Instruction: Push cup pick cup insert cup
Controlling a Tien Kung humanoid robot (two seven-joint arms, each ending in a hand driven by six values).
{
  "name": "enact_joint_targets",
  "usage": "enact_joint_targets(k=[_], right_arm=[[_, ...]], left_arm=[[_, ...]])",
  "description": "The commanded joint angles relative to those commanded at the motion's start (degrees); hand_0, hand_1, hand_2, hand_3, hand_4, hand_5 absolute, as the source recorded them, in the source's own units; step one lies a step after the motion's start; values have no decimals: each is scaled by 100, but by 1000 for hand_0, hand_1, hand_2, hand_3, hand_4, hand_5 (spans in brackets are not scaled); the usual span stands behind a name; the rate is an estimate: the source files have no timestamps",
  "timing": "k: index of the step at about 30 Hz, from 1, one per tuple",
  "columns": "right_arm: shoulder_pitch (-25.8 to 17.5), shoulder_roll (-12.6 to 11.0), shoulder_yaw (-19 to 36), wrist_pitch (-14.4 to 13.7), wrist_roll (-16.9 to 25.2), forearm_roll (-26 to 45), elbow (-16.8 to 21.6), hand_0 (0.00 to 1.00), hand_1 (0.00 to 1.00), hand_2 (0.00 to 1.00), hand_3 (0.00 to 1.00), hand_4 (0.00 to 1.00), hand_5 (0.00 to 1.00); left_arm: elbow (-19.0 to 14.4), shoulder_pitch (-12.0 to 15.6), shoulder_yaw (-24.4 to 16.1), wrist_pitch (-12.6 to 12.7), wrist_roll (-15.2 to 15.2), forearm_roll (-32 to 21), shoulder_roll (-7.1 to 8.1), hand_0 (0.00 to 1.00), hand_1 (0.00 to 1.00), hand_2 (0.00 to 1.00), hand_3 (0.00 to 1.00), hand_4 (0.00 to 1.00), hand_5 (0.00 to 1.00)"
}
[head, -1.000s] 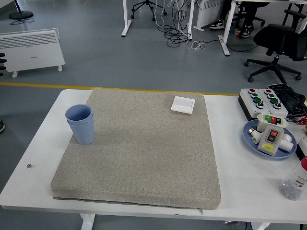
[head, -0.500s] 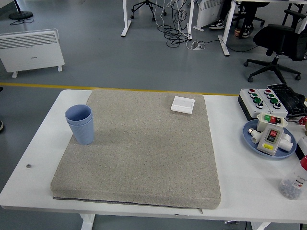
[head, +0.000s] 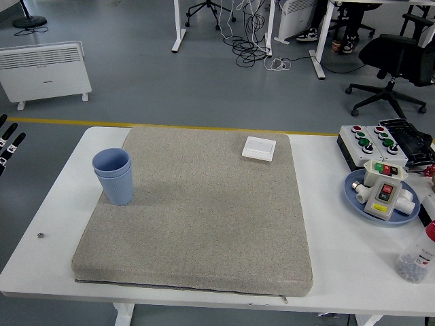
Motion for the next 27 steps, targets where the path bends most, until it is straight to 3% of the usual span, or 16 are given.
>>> enact_joint_targets(k=[6, 11, 20, 27], right_arm=[[-13, -4, 32, 4, 13, -17, 0, 678, 589, 591, 582, 121, 542], [-27, -20, 58, 3, 23, -38, 0, 677, 589, 591, 582, 120, 544], [-48, -35, 96, 3, 2, -111, 0, 678, 589, 591, 582, 119, 546], [-49, -36, 97, 12, -8, -156, 0, 677, 589, 593, 581, 118, 547]], left_arm=[[15, 98, 61, 117, 1, 587, -131, 842, 835, 877, 782, 657, 998], [71, 209, 53, 177, -154, 696, -300, 862, 860, 895, 796, 655, 998], [350, 240, 260, 137, -176, 684, -282, 892, 882, 917, 813, 654, 998], [667, 69, 508, 155, -168, 776, -311, 901, 886, 912, 810, 655, 998]])
